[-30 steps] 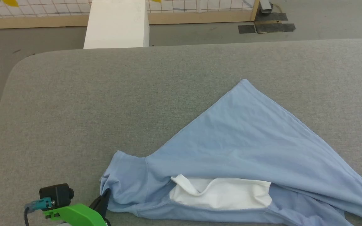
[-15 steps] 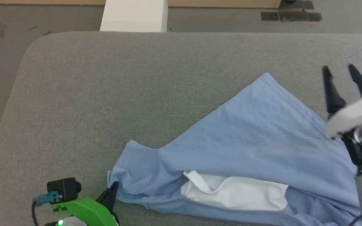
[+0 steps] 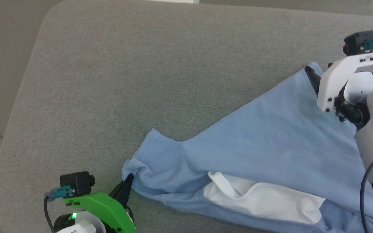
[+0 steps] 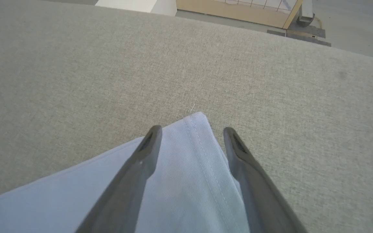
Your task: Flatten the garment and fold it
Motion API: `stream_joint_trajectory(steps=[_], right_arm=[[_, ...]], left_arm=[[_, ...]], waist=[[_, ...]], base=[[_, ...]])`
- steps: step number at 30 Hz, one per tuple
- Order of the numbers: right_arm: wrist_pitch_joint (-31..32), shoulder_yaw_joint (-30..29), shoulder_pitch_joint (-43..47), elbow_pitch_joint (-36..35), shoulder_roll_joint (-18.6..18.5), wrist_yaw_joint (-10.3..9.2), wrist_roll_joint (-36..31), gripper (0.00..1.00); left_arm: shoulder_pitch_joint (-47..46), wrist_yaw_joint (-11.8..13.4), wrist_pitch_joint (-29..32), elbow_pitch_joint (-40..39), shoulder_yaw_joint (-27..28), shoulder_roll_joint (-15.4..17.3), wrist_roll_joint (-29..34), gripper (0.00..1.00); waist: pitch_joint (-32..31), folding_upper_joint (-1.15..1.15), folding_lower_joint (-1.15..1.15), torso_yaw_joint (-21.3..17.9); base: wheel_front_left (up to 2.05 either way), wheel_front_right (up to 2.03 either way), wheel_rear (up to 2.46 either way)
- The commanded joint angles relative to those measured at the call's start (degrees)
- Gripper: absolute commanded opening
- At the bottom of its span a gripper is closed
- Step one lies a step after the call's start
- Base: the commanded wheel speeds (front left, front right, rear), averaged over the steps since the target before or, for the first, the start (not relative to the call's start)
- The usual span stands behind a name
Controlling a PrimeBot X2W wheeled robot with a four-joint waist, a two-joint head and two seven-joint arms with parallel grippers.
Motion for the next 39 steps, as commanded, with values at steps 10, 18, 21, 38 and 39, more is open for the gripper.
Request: stream_joint_trajectory(steps=[10, 18, 21, 38, 39], right_arm=[[14.01, -4.04, -5.73, 9.78, -0.83, -0.08, -4.91, 0.13], [-0.22, -5.81, 0.46, 4.54, 1.55, -0.08, -3.88, 0.0], [-9.79, -5.82, 5.41, 0.89, 2.2, -0.08, -2.44, 0.0], [-29.92, -15.31, 40.98, -31.41, 9.4, -0.08, 0.3, 0.0], [-29.2, -15.53, 42.39, -33.25, 9.78, -0.08, 0.31, 0.0]], left_arm=[[-2.71, -1.08, -1.63, 2.57, -1.14, -1.16, -0.66, 0.0], [-1.63, -0.48, -1.87, 2.82, -0.55, -0.46, -0.63, 0.0], [-0.5, -0.15, -1.79, 2.45, -0.22, 0.07, -0.57, 0.0], [0.74, 1.44, -9.37, -2.56, 4.22, 1.49, 1.42, 0.0], [0.05, 1.18, -9.9, -2.71, 4.33, 1.46, 1.34, 0.0]], waist=[[3.16, 0.0, 0.0, 3.64], [-0.68, 0.0, 0.0, 1.48], [-3.19, 0.0, 0.0, -0.18], [-10.87, 0.0, 0.0, -9.63], [-10.89, 0.0, 0.0, -9.91]], base=[[0.0, 0.0, 0.0], [0.0, 0.0, 0.0], [0.0, 0.0, 0.0], [0.0, 0.0, 0.0], [0.0, 0.0, 0.0]])
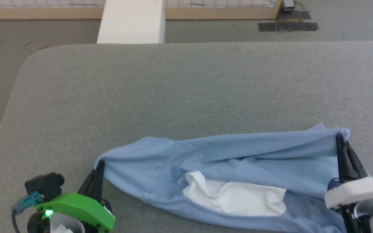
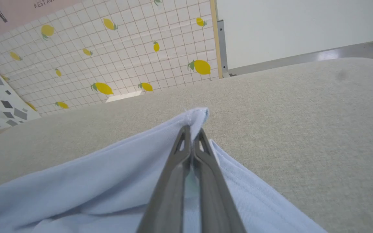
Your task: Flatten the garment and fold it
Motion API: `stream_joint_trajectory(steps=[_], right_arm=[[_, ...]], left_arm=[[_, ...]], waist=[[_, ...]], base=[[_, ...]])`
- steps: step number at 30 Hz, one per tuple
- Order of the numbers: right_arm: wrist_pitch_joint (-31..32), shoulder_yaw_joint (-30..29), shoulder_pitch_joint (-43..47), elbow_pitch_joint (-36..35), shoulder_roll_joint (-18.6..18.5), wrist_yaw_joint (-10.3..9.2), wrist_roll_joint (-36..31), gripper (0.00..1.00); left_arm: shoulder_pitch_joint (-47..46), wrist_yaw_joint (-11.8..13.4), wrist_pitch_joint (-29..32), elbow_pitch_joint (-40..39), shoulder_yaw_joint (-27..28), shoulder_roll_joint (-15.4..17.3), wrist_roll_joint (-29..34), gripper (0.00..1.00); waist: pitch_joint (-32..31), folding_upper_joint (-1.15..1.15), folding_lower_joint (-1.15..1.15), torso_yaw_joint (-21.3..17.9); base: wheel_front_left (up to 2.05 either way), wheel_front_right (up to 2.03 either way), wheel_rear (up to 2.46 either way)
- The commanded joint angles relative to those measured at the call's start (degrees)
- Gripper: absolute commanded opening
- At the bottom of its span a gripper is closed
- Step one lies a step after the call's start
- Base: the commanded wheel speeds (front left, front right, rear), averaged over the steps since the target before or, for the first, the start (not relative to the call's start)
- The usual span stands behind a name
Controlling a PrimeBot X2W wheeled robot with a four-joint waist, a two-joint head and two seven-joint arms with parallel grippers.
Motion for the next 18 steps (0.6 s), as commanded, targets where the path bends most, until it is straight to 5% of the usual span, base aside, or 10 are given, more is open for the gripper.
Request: stream_joint_trajectory(steps=[1, 8, 18], right_arm=[[1.19, -0.51, 1.58, -2.88, 0.5, -0.08, 0.02, 0.0], [11.52, -0.63, 0.8, -16.27, -2.66, -0.08, -2.12, 0.0], [30.79, 5.41, -21.78, -22.38, -17.8, -0.08, -0.91, 0.0]], left_arm=[[-2.39, -0.42, -0.96, -0.38, 0.36, 0.02, 0.31, 0.0], [-14.44, -2.6, -1.84, -1.58, 1.95, 2.6, 0.15, 0.0], [-41.65, -1.2, 3.76, 2.64, 5.08, 3.37, -6.25, 0.0]], waist=[[-1.55, 0.0, 0.0, -2.48], [-1.02, 0.0, 0.0, -4.27], [6.25, 0.0, 0.0, -6.0]], base=[[0.0, 0.0, 0.0], [0.0, 0.0, 0.0], [0.0, 0.0, 0.0]])
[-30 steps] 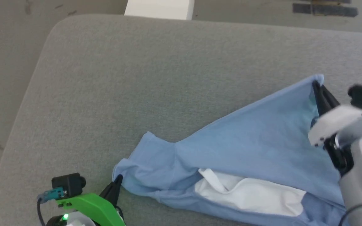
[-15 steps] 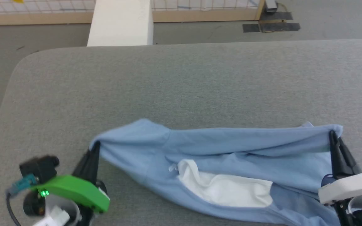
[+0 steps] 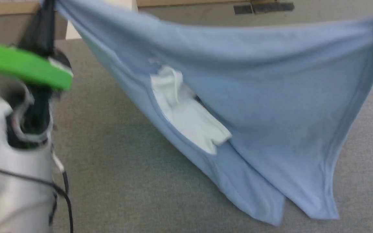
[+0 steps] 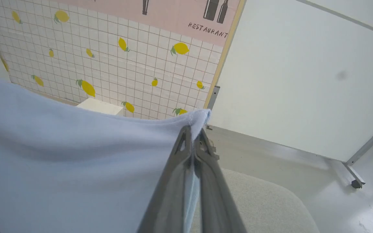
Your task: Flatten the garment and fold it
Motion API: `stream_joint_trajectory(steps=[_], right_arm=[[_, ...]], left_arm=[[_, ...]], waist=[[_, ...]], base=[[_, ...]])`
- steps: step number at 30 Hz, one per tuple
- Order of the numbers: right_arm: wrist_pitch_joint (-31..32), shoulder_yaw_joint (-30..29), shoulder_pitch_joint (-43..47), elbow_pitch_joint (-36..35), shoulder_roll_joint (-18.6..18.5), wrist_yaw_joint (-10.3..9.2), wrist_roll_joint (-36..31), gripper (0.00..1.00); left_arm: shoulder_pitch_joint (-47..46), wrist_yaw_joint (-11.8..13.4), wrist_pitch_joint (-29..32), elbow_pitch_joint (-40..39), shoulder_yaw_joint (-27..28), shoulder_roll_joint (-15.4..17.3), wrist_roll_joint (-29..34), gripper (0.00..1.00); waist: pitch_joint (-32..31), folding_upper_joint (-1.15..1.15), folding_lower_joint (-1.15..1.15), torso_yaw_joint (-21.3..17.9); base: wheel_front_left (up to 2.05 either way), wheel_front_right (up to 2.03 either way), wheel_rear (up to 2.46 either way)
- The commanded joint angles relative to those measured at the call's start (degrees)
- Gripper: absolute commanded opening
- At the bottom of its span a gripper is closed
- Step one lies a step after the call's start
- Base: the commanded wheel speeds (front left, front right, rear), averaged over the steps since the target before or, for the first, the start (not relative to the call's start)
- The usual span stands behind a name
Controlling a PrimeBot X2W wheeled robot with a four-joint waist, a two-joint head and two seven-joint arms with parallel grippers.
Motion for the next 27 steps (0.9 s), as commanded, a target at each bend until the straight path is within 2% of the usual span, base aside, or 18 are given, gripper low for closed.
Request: stream_joint_trajectory(steps=[1, 5, 10, 15, 20, 24, 27], right_arm=[[1.65, 1.51, -4.46, 0.78, -1.49, -0.08, 0.5, 0.0], [5.73, 5.78, -17.63, 4.51, -5.4, -0.08, 1.04, 0.0], [7.96, 9.97, -34.27, 10.9, -7.35, -0.08, -0.65, 0.0], [5.38, 9.92, -50.19, 18.08, -4.56, -0.08, -6.09, 0.0], [-1.71, 6.67, -60.98, 24.09, 0.46, -0.08, -13.83, 0.0], [-7.85, 5.26, -63.64, 28.06, 3.26, -0.08, -17.52, 0.0], [-10.61, 5.42, -61.12, 31.52, 4.24, -0.08, -17.63, 0.0]], left_arm=[[-5.12, 0.64, 0.49, 0.81, 0.35, 0.71, -0.44, 0.0], [-18.89, 1.43, 2.03, 4.14, -0.05, 2.15, 0.52, 0.0], [-35.37, 2.79, 1.14, 9.26, -0.32, 3.93, 3.74, 0.0], [-51.25, 3.53, -4.3, 15.17, 0.5, 3.91, 5.8, 0.0], [-62.11, 1.57, -12.12, 20.38, -0.13, 3.66, 7.85, 0.0], [-64.44, -0.93, -17.33, 23.58, -0.84, 3.17, 8.29, 0.0], [-61.2, -2.91, -17.71, 26.67, -2.22, 3.74, 8.64, 0.0]], waist=[[4.87, 0.0, 0.0, -0.83], [10.81, 0.0, 0.0, -0.92], [17.54, 0.0, 0.0, -1.08], [22.56, 0.0, 0.0, -1.37], [24.56, 0.0, 0.0, -1.26], [24.74, 0.0, 0.0, -0.71], [24.05, 0.0, 0.0, -0.17]], base=[[0.0, 0.0, 0.0], [0.0, 0.0, 0.0], [0.0, 0.0, 0.0], [0.0, 0.0, 0.0], [0.0, 0.0, 0.0], [0.0, 0.0, 0.0], [0.0, 0.0, 0.0]])
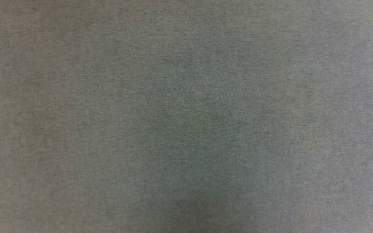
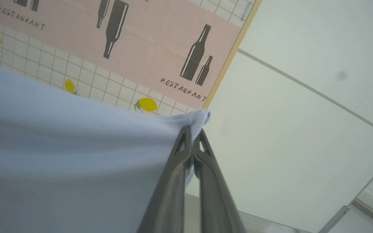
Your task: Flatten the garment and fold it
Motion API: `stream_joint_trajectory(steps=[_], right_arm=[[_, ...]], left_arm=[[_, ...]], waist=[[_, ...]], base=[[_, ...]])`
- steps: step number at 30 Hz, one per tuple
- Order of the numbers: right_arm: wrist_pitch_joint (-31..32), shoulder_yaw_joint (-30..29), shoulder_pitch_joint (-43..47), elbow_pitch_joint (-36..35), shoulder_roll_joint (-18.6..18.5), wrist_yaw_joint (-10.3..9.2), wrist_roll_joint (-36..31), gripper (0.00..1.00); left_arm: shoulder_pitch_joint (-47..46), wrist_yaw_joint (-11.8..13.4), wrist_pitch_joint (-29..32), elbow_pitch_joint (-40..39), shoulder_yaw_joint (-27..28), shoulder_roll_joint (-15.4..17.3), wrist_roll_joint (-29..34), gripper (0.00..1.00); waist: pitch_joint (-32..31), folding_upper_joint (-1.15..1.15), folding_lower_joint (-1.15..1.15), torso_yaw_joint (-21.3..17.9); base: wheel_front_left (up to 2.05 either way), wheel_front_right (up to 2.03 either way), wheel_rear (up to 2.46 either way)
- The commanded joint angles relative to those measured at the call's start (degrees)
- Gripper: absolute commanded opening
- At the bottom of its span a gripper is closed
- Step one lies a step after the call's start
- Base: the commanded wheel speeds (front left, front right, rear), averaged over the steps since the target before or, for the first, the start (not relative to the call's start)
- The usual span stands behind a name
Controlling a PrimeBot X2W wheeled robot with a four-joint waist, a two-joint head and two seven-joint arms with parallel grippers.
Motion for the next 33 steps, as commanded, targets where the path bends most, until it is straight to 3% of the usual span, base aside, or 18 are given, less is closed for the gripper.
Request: stream_joint_trajectory(steps=[1, 7, 11, 20, 26, 33], right_arm=[[-1.19, 0.33, 3.31, 1.71, 0.26, -0.09, 0.04, 0.0], [-5.11, 2.9, 17.79, 5.86, 0.34, -0.09, 5.08, 0.0], [-6.9, 4.53, 28.56, 7.03, 0.24, -0.09, 9.54, 0.0], [-8.83, 5.29, 50.07, 4.42, -0.74, -0.09, 16.91, 0.0], [-8.08, 4.37, 61.33, 0.93, -1.77, -0.09, 17.03, 0.0], [-7.03, 0.79, 73.05, -1.77, -2.41, -0.09, 14.8, 0.0]], left_arm=[[3.72, -0.96, -0.28, 1.68, -0.67, 1.0, 0.67, 0.0], [20.39, -3.46, 1.93, 6.46, -4.61, 5.36, 3.2, 0.0], [34.23, -4.73, 6.68, 6.52, -8.05, 8.66, 3.47, 0.0], [65.82, -5.4, 24.11, -5.16, -12.78, 12.25, -4.77, 0.0], [82.34, -3.16, 34.28, -16.84, -14.59, 14.01, -10.51, 0.0], [96.62, 3.15, 40.83, -27.46, -14.62, 16.8, -12.61, 0.0]], waist=[[-0.96, 0.0, -0.02, 0.69], [-5.23, 0.0, -0.02, 1.62], [-9.37, 0.0, -0.02, 2.17], [-18.0, 0.0, -0.02, 3.5], [-22.0, 0.0, -0.02, 4.07], [-24.89, 0.0, -0.02, 4.57]], base=[[0.0, 0.0, 0.0], [0.0, 0.0, 0.0], [0.0, 0.0, 0.0], [0.0, 0.0, 0.0], [0.0, 0.0, 0.0], [0.0, 0.0, 0.0]])
